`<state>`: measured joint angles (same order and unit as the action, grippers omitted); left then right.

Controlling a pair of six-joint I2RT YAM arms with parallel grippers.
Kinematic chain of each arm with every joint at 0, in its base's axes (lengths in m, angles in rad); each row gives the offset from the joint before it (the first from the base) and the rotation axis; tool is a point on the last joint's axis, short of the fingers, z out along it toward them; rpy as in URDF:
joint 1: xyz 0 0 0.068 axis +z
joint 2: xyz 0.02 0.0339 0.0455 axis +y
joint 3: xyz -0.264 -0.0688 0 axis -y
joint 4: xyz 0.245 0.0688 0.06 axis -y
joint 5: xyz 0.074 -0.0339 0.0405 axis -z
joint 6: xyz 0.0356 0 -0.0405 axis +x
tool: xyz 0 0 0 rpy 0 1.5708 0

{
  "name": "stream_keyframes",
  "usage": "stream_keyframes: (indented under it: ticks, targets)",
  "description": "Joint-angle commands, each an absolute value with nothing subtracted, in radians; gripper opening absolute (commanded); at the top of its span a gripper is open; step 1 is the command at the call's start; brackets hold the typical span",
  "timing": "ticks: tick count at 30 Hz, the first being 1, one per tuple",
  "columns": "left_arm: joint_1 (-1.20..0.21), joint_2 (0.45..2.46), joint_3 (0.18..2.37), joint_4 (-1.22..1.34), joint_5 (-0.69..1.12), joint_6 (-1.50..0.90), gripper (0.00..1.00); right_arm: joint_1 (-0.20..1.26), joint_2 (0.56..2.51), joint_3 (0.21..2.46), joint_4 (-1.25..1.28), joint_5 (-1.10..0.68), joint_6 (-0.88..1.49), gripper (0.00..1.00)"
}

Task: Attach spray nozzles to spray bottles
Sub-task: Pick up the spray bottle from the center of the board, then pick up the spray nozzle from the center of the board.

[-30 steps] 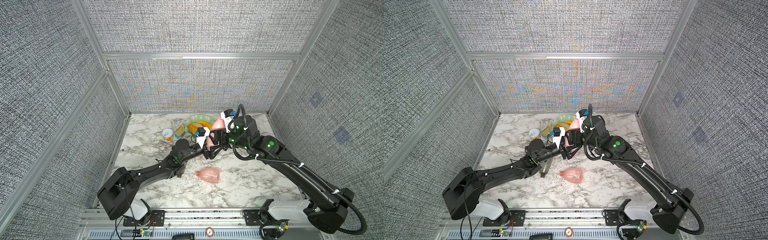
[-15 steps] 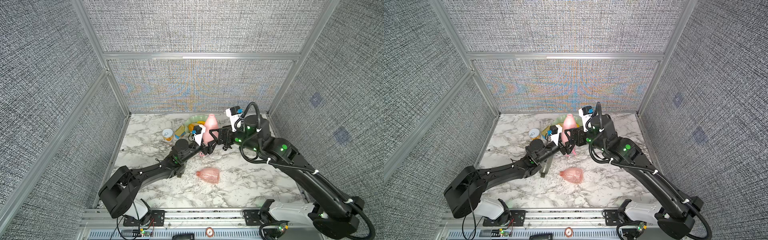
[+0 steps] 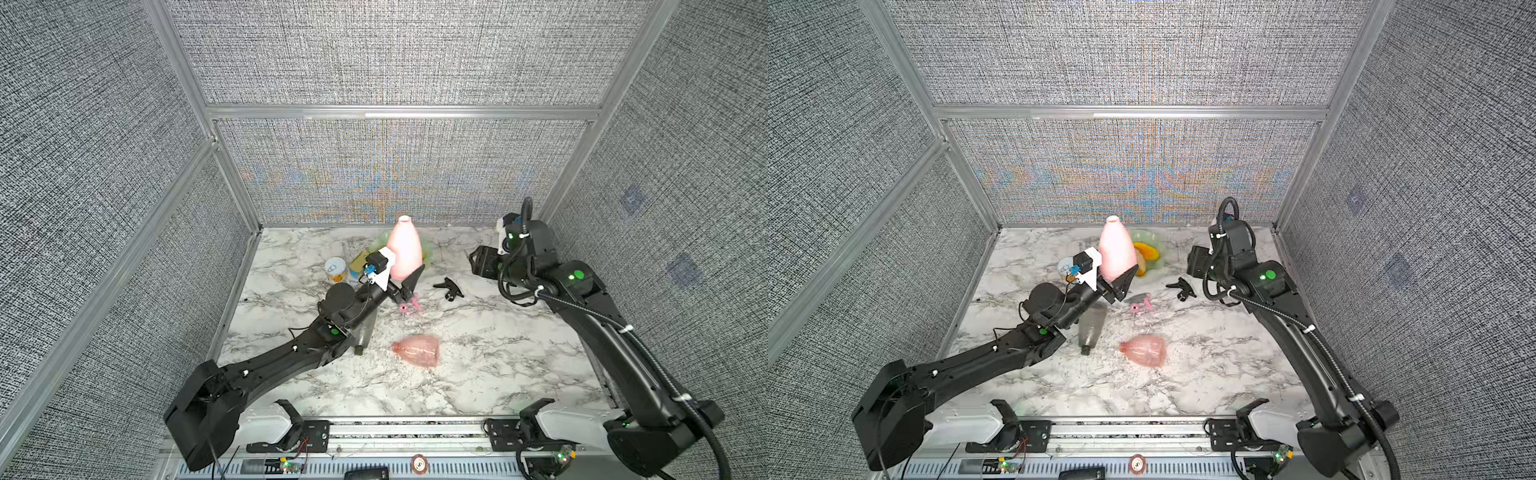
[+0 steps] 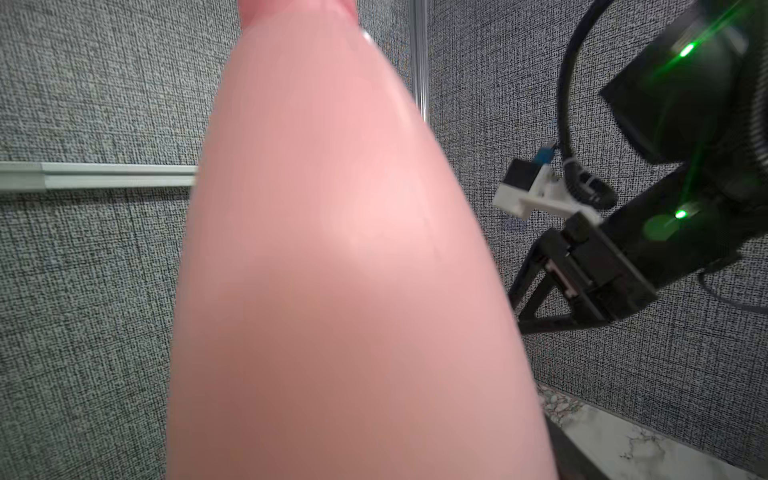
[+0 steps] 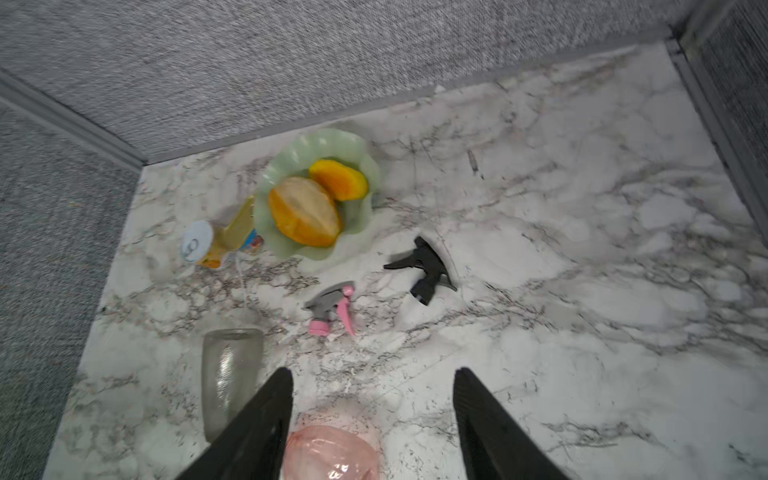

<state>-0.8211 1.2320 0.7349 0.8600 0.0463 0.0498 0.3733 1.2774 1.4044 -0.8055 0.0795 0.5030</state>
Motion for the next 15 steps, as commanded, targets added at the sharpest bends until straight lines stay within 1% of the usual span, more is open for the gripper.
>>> stream_keyframes:
  ticks: [1, 4, 7, 10, 13, 15]
  targets:
    - [-0.821, 1.177, 0.721, 0.807, 0.037, 0.128, 0.78, 0.316, 1.353, 1.367, -0.767, -0.067, 0.527, 0.58]
    - [-0.825, 1.118, 0.688, 0.77, 0.053, 0.144, 0.78, 0.285, 1.497, 1.372, -0.756, -0.133, 0.536, 0.57]
    - [-0.838, 1.066, 0.654, 0.75, 0.051, 0.162, 0.78, 0.273, 1.652, 1.424, -0.785, -0.178, 0.547, 0.58]
    - [-0.839, 1.039, 0.614, 0.787, 0.049, 0.147, 0.78, 0.255, 1.787, 1.475, -0.798, -0.219, 0.559, 0.59]
    - [-0.841, 1.031, 0.623, 0.776, 0.053, 0.125, 0.78, 0.234, 1.898, 1.521, -0.816, -0.273, 0.591, 0.61]
    - [-0.841, 1.023, 0.629, 0.757, 0.06, 0.138, 0.78, 0.214, 1.939, 1.519, -0.807, -0.308, 0.622, 0.61]
